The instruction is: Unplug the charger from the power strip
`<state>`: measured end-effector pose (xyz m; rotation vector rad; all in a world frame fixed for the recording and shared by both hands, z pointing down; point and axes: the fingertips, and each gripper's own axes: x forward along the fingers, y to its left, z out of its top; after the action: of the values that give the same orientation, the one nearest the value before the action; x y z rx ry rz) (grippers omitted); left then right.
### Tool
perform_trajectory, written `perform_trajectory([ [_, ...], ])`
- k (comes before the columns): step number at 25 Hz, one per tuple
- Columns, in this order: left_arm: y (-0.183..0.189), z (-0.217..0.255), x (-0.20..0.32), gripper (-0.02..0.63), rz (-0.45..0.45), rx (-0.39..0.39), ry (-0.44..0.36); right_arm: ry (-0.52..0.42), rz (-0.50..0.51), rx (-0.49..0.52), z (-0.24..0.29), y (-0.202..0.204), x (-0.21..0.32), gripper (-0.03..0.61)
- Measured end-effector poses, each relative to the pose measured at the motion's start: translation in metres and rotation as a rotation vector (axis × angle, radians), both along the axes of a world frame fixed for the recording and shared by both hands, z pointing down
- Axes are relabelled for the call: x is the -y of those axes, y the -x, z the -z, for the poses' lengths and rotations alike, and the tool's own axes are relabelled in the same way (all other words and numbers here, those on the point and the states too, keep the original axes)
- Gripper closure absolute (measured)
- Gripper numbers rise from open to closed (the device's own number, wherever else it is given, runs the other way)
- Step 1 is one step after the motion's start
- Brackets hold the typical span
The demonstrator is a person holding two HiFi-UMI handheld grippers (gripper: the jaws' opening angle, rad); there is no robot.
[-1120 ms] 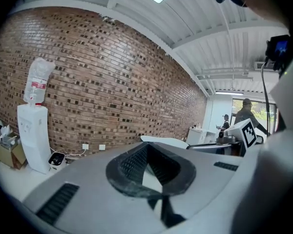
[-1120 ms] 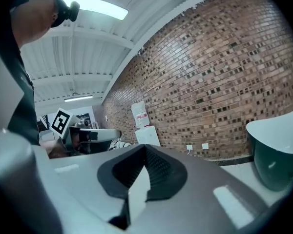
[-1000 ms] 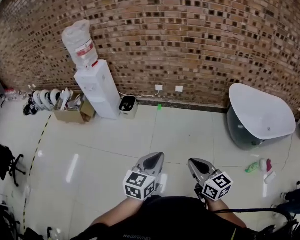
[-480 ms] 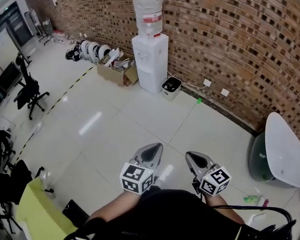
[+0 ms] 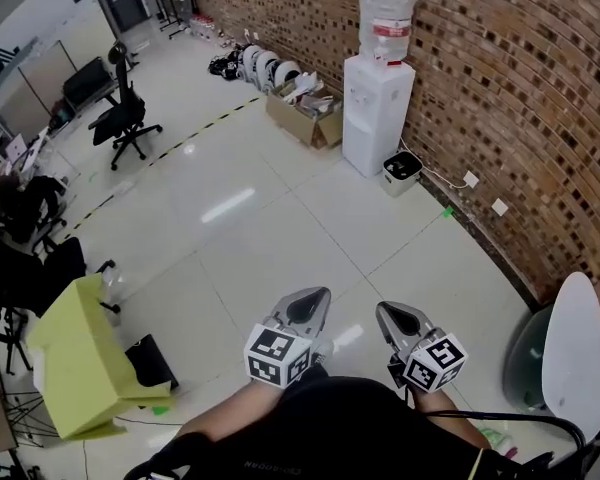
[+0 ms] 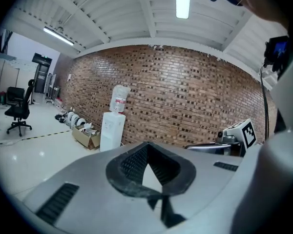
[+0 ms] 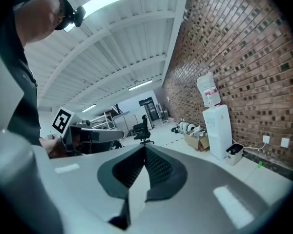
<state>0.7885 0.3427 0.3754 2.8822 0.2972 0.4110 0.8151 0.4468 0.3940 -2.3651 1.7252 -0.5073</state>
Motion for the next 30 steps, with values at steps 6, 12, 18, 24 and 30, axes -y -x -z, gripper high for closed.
perform_trajectory([
  [6,0.037,0.002,-0.007,0.607,0.120,0.000,0.005,0.009,0.113,0.029,-0.006,0.026,-0.005,0.575],
  [12,0.081,-0.015,-0.007,0.607,0.225,0.042,0.015,0.012,0.231,0.060,-0.020,0.059,0.004,0.575],
  [18,0.105,-0.006,-0.007,0.607,0.290,0.025,-0.011,0.021,0.301,0.059,-0.020,0.078,0.004,0.575],
  [24,0.157,0.000,0.020,0.607,0.407,0.008,-0.019,0.005,0.405,0.011,-0.003,0.116,0.037,0.575],
  [30,0.230,0.006,0.042,0.607,0.550,-0.013,-0.015,-0.002,0.527,-0.017,0.010,0.170,0.068,0.575],
])
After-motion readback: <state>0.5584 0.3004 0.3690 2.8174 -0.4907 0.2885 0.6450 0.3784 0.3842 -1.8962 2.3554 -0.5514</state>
